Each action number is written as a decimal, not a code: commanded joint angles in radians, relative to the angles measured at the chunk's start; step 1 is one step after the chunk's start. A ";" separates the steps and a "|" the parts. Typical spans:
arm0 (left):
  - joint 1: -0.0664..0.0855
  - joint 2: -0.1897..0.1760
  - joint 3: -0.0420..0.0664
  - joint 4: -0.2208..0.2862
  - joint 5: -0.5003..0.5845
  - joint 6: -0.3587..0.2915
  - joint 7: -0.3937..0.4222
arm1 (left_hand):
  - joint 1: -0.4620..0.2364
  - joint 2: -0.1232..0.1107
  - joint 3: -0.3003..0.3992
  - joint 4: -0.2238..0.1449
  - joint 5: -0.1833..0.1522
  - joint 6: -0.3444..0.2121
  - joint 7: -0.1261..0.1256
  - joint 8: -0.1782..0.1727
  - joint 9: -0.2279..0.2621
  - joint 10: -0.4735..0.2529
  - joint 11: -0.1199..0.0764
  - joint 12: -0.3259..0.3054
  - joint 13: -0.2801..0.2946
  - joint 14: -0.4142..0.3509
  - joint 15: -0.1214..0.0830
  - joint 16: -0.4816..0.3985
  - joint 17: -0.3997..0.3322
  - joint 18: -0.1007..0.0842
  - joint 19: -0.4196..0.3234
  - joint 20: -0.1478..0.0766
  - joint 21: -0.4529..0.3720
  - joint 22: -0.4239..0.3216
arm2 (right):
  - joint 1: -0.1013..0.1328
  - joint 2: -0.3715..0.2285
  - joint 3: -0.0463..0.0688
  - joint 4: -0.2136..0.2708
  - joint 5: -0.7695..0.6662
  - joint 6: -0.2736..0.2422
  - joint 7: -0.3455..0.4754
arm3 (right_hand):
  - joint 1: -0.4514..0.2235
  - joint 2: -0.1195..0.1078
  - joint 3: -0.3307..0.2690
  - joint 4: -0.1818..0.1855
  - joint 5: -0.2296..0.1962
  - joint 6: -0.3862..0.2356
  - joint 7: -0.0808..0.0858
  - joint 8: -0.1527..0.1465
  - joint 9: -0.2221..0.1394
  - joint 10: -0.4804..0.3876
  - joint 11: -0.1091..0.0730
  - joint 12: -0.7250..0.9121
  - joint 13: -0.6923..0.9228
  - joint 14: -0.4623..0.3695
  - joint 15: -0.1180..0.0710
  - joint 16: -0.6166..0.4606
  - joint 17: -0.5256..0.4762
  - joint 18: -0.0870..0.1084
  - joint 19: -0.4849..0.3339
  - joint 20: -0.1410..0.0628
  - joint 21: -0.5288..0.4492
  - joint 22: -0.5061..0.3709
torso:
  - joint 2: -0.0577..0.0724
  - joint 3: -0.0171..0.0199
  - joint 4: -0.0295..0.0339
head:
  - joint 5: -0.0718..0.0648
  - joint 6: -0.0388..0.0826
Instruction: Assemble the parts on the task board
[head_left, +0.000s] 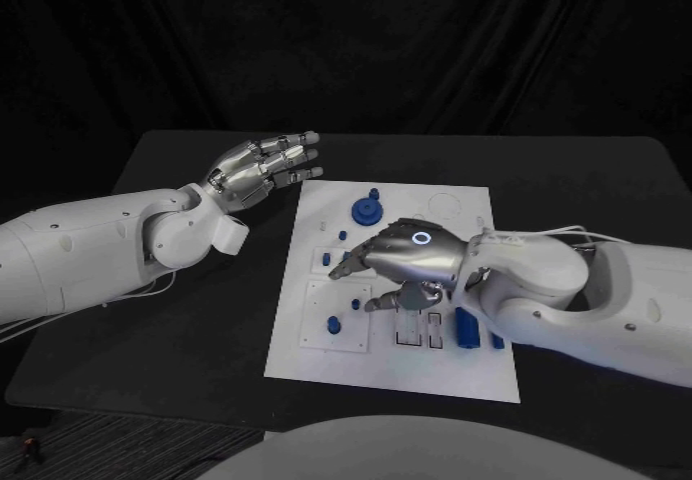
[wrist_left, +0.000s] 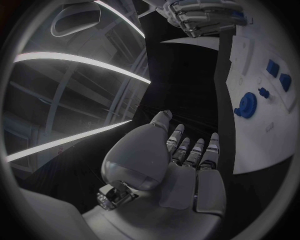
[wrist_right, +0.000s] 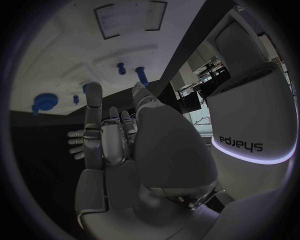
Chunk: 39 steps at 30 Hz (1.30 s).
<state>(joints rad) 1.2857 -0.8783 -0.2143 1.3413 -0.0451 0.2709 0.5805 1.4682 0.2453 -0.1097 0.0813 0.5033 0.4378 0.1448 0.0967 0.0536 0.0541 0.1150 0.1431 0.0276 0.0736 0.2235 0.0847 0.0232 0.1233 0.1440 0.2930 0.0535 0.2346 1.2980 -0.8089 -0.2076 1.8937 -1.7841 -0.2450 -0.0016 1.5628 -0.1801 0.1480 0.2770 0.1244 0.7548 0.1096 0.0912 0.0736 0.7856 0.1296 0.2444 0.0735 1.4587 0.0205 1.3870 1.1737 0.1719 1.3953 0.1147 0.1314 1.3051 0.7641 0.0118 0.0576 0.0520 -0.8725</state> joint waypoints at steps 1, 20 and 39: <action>-0.001 -0.002 0.001 0.004 0.006 0.006 0.011 | -0.006 0.000 0.006 -0.001 0.004 0.002 0.004 0.005 0.000 0.001 0.007 0.004 0.001 0.003 0.003 0.003 0.002 -0.019 0.008 0.000 0.001 0.001 | 0.035 -0.044 0.001 0.027 0.059 -0.107 0.013 | 0.012 0.023 0.013 -0.010 0.033 0.037 0.006 0.011 0.004 0.034 -0.008 0.032 0.005 0.001 0.006 0.000 0.003 0.006 0.003 0.002 -0.004 0.001 | 0.000 0.0002 0.0001 | -0.010 0.000; -0.001 -0.013 0.001 0.010 0.006 -0.001 0.005 | -0.015 -0.006 0.018 -0.007 0.006 0.017 0.009 0.012 0.003 0.008 0.013 0.017 0.003 0.014 0.011 0.015 0.004 -0.021 0.017 0.001 0.005 0.005 | 0.071 -0.250 0.000 -0.008 0.080 0.022 -0.220 | -0.071 0.038 0.124 -0.104 0.108 0.268 -0.020 0.058 0.042 0.293 -0.127 0.686 0.498 0.002 -0.077 -0.016 -0.013 0.008 -0.006 -0.064 0.026 0.022 | -0.003 0.0008 -0.0042 | -0.083 0.000; -0.002 -0.019 0.001 0.011 0.006 0.003 0.007 | -0.017 -0.007 0.022 -0.009 0.008 0.018 0.011 0.013 0.003 0.009 0.016 0.019 0.003 0.017 0.014 0.019 0.005 -0.022 0.019 0.001 0.005 0.005 | 0.044 -0.287 0.000 -0.005 0.289 0.158 -0.363 | -0.716 0.160 -0.105 0.014 0.059 0.446 -0.099 0.244 0.350 0.785 -0.185 1.326 1.497 0.112 -0.129 0.184 0.397 -0.045 0.096 -0.113 0.505 0.099 | -0.003 0.0008 -0.0038 | -0.097 0.000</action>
<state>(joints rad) 1.2854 -0.8973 -0.2144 1.3494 -0.0451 0.2691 0.5760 1.4617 0.2386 -0.0959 0.0731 0.5073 0.4503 0.1573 0.1045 0.0554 0.0641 0.1250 0.1578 0.0299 0.0844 0.2343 0.1004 0.0264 0.1069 0.1585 0.2929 0.0535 0.2386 1.3449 -1.0930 -0.2083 1.8832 -1.5639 -0.1373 -0.3069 0.8534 -0.0194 0.0482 0.2900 0.1882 1.1988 0.0091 0.3404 0.4210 1.4650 -0.0466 1.5684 1.3080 1.4669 -0.1001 1.5684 1.3081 0.1394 1.4687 0.0089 0.6391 1.3077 0.7615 0.0131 0.0535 -0.0441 -0.8725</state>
